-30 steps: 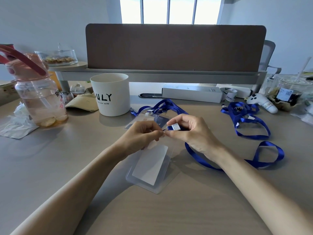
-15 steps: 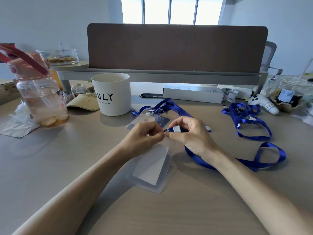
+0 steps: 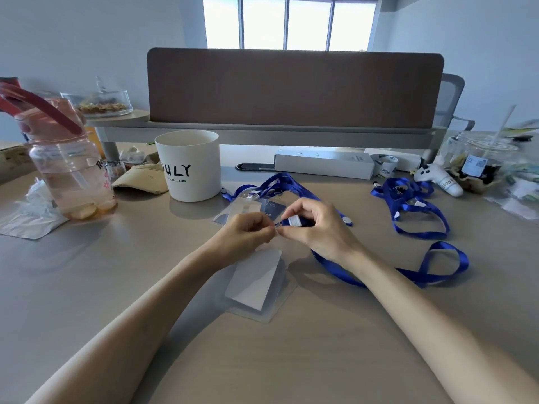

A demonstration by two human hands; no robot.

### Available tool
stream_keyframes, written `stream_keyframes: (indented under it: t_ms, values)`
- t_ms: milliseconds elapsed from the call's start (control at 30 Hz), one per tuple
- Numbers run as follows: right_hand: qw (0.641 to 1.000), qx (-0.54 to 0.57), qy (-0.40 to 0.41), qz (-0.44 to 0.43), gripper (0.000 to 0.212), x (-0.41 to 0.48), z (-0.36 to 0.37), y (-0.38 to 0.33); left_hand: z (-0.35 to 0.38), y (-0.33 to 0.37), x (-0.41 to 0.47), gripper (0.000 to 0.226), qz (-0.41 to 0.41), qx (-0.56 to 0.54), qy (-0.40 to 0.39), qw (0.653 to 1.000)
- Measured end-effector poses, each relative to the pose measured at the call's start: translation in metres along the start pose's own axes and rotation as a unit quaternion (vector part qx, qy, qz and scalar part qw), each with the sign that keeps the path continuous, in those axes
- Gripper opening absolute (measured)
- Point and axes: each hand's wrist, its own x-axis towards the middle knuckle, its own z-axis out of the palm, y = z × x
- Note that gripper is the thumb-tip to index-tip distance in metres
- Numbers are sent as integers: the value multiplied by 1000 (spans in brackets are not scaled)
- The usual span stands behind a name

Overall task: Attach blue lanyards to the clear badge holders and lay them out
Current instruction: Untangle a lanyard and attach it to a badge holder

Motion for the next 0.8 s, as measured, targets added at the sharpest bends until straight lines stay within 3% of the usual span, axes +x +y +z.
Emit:
stream_keyframes:
  t_ms: [67, 133, 233, 367, 467, 533, 633, 733, 800]
  values:
    - [1000, 23, 16, 7, 13, 0, -5, -6, 2, 8, -3, 9, -19, -29, -1, 999]
    - [996, 77, 47, 26, 12, 0, -14, -15, 1, 13, -5, 25, -47, -77, -3, 996]
    - [982, 143, 98, 70, 11, -1, -36, -26, -2, 22, -6, 34, -75, -233, 1, 970]
    - [946, 227, 186, 139, 12, -8, -73, -33, -5, 46, -1, 44, -55, -492, -77, 866]
    - [893, 349, 236, 156, 7, -22, -101, -40, 16, 70, 5, 44, -29, -570, -92, 816]
    - [876, 391, 244, 142, 6, -38, -119, -47, 36, 90, 13, 55, -11, -572, -89, 815]
    - [890, 365, 247, 116, 11, -64, -143, -56, 72, 127, 24, 52, 4, -523, -93, 847]
    - [935, 239, 243, 97, 15, -91, -172, -68, 111, 167, 33, 40, -9, -434, -104, 895]
    - [958, 138, 236, 81, 14, -109, -193, -78, 133, 194, 34, 36, -10, -413, -125, 902]
